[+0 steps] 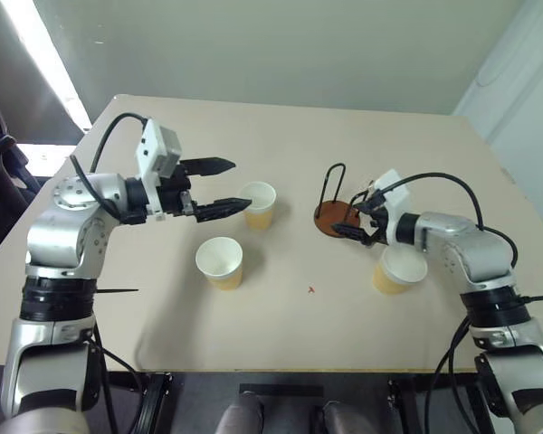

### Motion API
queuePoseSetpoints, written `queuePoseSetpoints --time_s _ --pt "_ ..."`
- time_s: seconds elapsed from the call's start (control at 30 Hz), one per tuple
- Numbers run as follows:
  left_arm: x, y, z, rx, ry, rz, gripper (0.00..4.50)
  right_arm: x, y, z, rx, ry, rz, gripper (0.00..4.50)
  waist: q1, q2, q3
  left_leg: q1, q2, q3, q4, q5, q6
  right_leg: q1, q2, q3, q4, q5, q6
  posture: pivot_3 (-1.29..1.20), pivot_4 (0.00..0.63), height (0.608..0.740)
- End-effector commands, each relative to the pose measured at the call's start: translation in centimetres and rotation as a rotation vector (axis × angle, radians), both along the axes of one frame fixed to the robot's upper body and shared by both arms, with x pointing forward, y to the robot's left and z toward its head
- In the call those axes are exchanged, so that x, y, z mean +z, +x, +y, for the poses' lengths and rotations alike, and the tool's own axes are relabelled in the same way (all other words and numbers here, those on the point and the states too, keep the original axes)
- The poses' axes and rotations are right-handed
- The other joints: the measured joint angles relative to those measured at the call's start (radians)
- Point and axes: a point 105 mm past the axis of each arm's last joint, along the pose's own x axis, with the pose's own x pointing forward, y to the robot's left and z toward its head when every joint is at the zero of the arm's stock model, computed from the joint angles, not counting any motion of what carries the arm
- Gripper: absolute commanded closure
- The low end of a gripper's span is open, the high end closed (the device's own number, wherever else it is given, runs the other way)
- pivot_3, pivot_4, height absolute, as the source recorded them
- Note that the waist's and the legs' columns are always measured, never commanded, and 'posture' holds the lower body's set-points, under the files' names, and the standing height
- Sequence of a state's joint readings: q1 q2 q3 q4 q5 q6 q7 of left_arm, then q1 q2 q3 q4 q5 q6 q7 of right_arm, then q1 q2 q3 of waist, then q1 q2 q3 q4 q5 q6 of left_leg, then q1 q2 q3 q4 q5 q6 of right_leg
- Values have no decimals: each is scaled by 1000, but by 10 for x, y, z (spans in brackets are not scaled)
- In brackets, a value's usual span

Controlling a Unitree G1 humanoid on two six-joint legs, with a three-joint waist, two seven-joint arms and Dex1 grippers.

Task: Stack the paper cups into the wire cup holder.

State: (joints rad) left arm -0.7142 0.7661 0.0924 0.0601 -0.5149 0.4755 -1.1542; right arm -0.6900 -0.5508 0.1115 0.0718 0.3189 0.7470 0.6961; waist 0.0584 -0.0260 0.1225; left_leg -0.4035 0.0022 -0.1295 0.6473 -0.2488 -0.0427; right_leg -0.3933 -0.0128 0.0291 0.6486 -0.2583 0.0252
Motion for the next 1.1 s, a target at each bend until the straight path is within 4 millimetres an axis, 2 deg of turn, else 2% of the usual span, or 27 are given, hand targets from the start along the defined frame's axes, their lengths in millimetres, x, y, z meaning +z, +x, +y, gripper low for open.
queuePoseSetpoints --time_s 0.03,0.17,0.27,0.6,0.83,1.1 --pt "10 -5 0 -5 6 -48 16 18 5 -1 -14 -1 -75 124 0 0 0 0 0 0 0 0 0 0 0 0 0 0 0 0 150 740" --pt "9 -4 0 -4 7 -46 16 25 10 -6 -52 23 -85 124 0 0 0 0 0 0 0 0 0 0 0 0 0 0 0 0 150 740" --pt "9 -4 -1 -6 8 -45 0 30 14 -8 -79 27 -93 713 0 0 0 0 0 0 0 0 0 -1 0 0 0 0 0 0 150 740" --pt "7 -2 -1 -7 17 -40 0 43 11 -3 -85 71 -84 4469 0 0 0 -2 0 0 0 0 -1 -2 0 0 0 0 0 0 150 740" --pt "7 -4 -1 -16 33 -31 0 45 2 -2 -40 73 -70 4469 0 0 0 -2 0 0 0 0 -1 -2 0 0 0 0 0 0 150 740" --pt "-1 -19 2 -88 127 20 0 72 -43 11 186 26 -116 4469 0 0 0 -10 0 0 0 1 -2 -10 0 0 4 0 0 0 150 740"
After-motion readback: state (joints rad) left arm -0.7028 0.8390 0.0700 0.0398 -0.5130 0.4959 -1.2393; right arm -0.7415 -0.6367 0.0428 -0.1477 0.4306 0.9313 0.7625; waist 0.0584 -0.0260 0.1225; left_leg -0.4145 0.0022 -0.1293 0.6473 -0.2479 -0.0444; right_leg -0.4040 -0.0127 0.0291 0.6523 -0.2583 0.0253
